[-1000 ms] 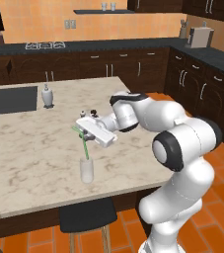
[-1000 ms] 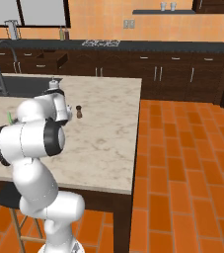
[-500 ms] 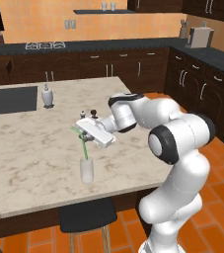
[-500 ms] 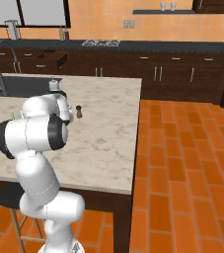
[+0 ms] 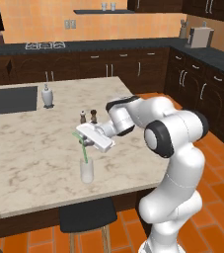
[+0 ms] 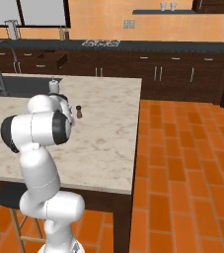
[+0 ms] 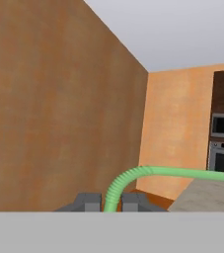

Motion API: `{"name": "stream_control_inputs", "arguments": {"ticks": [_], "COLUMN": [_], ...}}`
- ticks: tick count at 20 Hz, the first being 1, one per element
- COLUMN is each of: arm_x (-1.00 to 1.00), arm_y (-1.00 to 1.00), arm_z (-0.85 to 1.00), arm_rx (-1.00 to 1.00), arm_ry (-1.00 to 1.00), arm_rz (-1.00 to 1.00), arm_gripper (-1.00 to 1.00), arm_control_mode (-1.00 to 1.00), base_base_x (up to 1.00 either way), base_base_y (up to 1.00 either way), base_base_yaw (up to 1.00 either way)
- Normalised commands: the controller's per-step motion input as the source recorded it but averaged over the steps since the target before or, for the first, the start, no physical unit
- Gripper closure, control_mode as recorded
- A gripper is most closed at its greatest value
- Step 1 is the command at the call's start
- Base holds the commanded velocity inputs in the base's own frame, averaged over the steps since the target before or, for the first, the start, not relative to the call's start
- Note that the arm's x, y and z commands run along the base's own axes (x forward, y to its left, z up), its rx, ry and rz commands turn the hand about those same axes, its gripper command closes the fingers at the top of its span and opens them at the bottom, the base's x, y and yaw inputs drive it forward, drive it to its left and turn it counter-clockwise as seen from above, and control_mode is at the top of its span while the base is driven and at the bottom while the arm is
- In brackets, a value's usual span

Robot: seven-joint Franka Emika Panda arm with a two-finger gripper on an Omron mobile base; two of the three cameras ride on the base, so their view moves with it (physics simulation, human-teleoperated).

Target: Take a straw from the drawer in front and place it inside the glass cup on the dining counter.

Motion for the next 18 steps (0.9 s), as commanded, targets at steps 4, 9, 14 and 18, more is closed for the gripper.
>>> {"name": "stream_control_inputs", "arguments": {"ticks": [4, 9, 14, 18], "arm_x": [0.19, 0.09, -0.09, -0.26], "arm_y": [0.00, 0.00, 0.02, 0.00], "arm_z": [-0.20, -0.34, -0.11, 0.00], "arm_rx": [0.02, 0.00, -0.01, -0.11], "arm_ry": [0.00, 0.01, 0.00, -0.06], "arm_rz": [0.02, 0.01, 0.00, 0.00], "arm_gripper": [1.00, 1.00, -1.00, -1.00], "arm_control_mode": [-1.00, -1.00, -1.00, -1.00], "base_base_x": [0.00, 0.00, 0.00, 0.00], "base_base_y": [0.00, 0.00, 0.00, 0.00], "base_base_yaw": [0.00, 0.00, 0.00, 0.00]}}
